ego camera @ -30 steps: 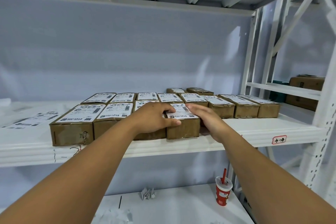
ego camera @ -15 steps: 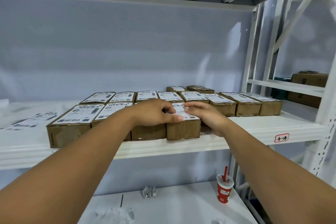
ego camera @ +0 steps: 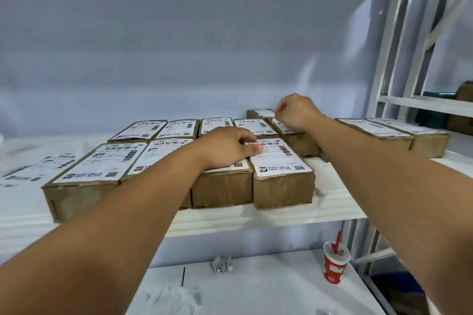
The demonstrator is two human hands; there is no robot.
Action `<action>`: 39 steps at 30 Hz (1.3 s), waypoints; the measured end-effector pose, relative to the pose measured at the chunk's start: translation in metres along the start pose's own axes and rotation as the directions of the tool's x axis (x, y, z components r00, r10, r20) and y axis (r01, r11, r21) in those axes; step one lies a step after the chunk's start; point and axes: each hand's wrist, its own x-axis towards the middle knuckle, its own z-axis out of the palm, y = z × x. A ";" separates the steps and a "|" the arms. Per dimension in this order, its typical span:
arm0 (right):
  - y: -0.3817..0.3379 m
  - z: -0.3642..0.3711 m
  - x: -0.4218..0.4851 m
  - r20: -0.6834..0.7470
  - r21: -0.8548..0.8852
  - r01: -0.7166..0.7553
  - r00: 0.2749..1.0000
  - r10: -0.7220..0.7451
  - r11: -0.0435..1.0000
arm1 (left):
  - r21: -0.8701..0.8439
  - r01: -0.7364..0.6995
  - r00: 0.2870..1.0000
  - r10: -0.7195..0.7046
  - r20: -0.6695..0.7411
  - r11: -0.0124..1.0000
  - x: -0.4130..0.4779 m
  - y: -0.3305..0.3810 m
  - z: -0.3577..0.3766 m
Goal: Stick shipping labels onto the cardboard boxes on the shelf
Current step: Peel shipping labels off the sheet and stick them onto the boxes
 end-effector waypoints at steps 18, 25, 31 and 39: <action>-0.008 0.042 0.082 0.310 -0.240 -0.217 0.907 0.286 0.946 | -0.029 0.022 1.000 -0.022 -0.005 0.999 0.004 -0.005 0.003; -0.022 0.037 0.093 0.516 -0.349 -0.186 0.780 0.354 0.918 | 0.009 -0.013 1.000 0.013 -0.002 1.000 0.008 -0.007 0.005; -0.010 0.049 0.095 0.258 -0.301 -0.202 0.924 0.283 0.932 | 0.023 -0.038 0.999 0.038 -0.006 0.999 0.008 -0.008 0.005; -0.012 0.040 0.090 0.045 -0.223 -0.214 0.972 0.230 0.951 | 0.009 -0.036 0.999 0.037 -0.027 0.999 0.008 -0.006 0.005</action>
